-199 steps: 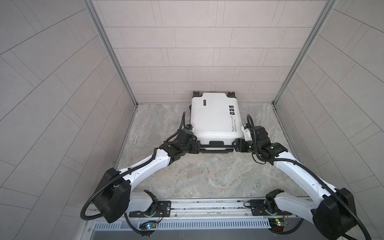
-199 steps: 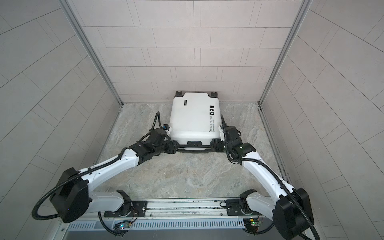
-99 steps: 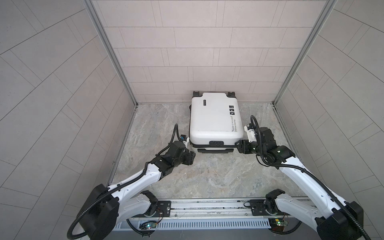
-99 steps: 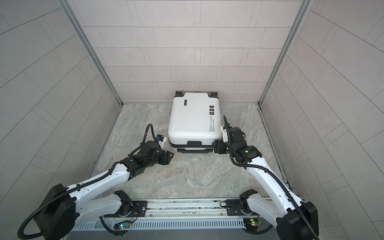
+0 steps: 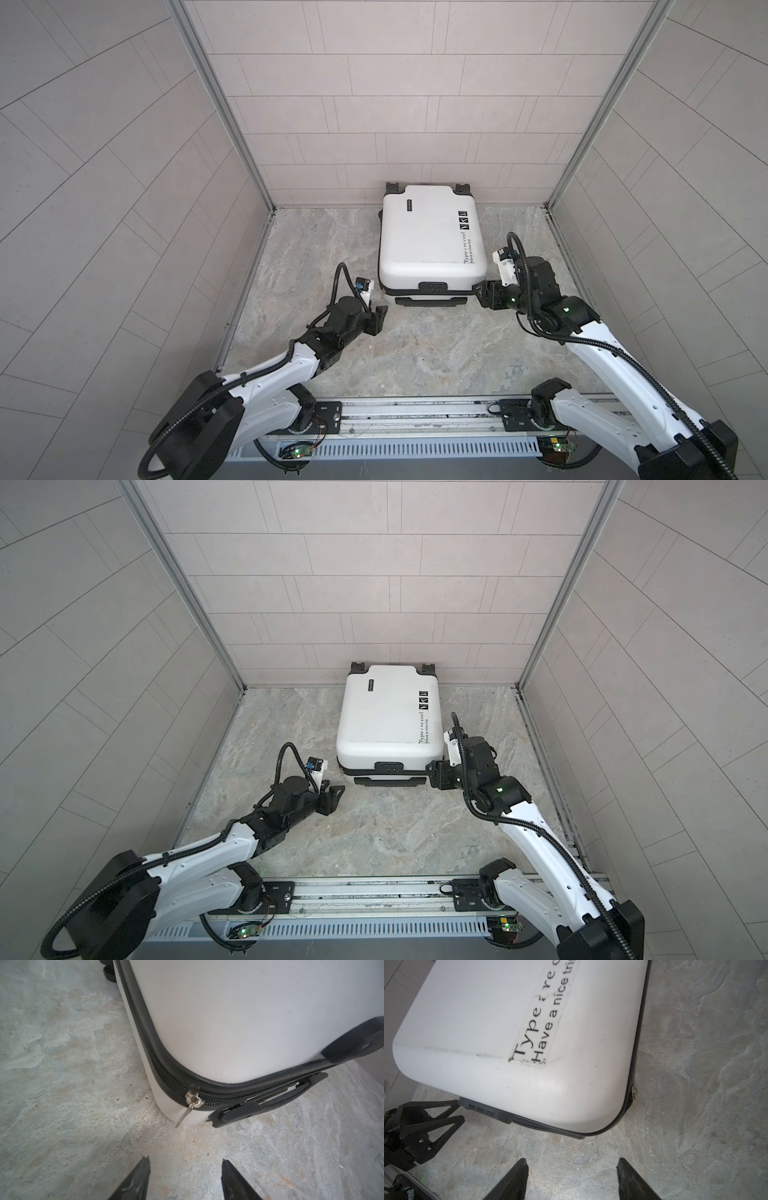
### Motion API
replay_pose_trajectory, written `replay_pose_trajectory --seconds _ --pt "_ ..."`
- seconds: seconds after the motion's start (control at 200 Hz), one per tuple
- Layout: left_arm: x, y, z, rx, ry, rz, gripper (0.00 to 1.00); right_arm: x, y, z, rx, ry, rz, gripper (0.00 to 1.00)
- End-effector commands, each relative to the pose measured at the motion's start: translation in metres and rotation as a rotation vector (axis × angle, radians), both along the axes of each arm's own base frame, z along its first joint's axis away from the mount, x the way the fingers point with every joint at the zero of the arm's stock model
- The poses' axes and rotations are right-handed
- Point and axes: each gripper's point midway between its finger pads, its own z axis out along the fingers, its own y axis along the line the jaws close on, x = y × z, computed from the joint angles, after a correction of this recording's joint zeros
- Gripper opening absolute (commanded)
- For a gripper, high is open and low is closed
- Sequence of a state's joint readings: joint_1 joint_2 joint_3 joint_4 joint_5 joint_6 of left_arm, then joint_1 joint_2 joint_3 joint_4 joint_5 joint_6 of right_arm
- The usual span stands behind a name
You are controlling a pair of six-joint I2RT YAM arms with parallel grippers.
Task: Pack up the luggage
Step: 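Grasp the metal zipper pull at the nearer corner with the left gripper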
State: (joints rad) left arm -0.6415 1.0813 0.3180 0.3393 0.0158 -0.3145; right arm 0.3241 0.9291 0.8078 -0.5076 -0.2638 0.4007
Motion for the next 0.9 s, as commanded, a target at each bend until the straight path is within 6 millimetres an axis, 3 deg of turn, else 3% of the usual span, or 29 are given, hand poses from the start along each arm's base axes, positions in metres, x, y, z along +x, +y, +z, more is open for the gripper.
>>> replay_pose_trajectory --seconds 0.0,0.415,0.896 --pt "0.013 -0.002 0.017 -0.008 -0.123 -0.002 0.55 -0.002 -0.002 0.004 0.007 -0.004 -0.008 0.70" --pt "0.031 -0.005 0.006 -0.002 -0.164 -0.049 0.45 -0.001 -0.001 0.007 0.010 -0.012 0.000 0.69" --pt "0.034 -0.019 0.001 -0.044 -0.176 -0.108 0.33 0.006 0.002 0.003 0.003 0.009 0.004 0.69"
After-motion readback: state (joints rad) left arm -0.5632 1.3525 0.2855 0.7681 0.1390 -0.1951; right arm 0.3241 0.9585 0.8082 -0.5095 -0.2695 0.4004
